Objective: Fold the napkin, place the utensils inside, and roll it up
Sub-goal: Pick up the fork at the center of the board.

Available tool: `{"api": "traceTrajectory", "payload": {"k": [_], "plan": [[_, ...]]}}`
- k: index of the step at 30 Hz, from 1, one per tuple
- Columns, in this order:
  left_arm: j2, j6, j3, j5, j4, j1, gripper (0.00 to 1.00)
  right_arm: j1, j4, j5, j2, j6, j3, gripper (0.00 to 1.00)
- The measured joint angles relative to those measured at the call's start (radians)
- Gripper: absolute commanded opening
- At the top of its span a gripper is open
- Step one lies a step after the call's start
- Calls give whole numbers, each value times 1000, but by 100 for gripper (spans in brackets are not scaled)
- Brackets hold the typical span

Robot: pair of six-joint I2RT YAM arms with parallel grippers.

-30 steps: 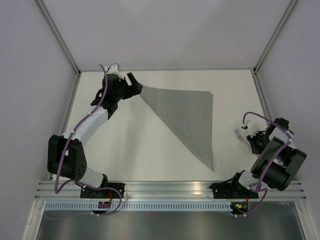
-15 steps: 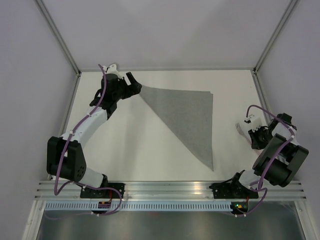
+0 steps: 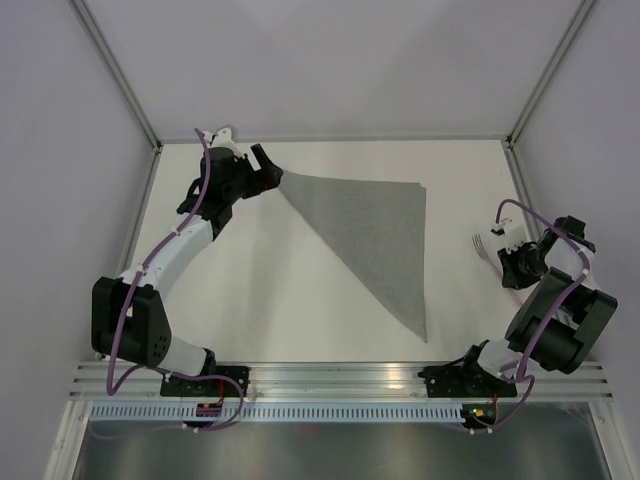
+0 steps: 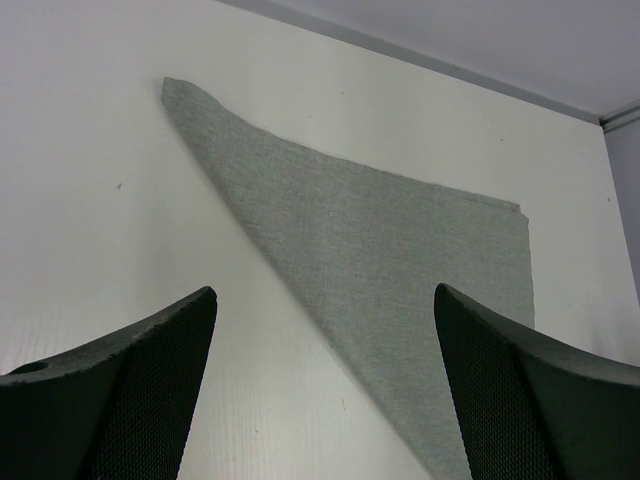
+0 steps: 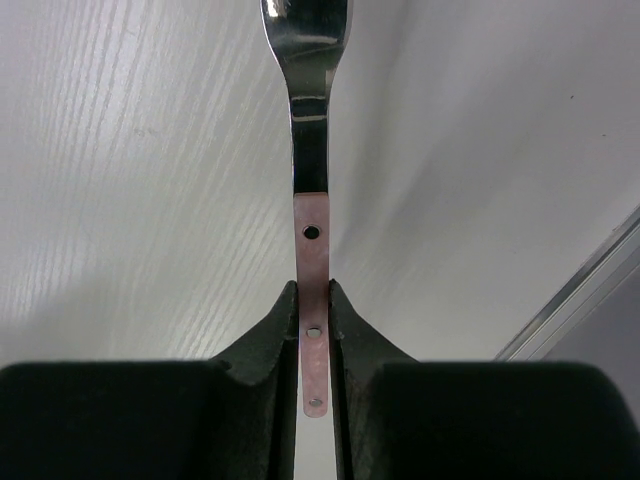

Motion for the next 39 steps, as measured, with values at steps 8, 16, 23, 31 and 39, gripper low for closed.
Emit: {"api": "traceTrajectory", "payload": {"k": [8, 16, 23, 31, 39], "plan": [[0, 0, 0, 8, -7, 0, 93, 51, -1, -6, 0, 63, 21, 0], [-2, 0, 0, 8, -6, 0, 93, 117, -2, -18, 0, 132, 46, 0], [-11, 0, 0, 8, -7, 0, 93, 170, 5, -20, 0, 198, 69, 0], [-13, 0, 0, 8, -8, 0, 93, 210, 17, -19, 0, 253, 88, 0], [-13, 0, 0, 8, -8, 0, 93, 249, 26, -20, 0, 303, 99, 0]]}}
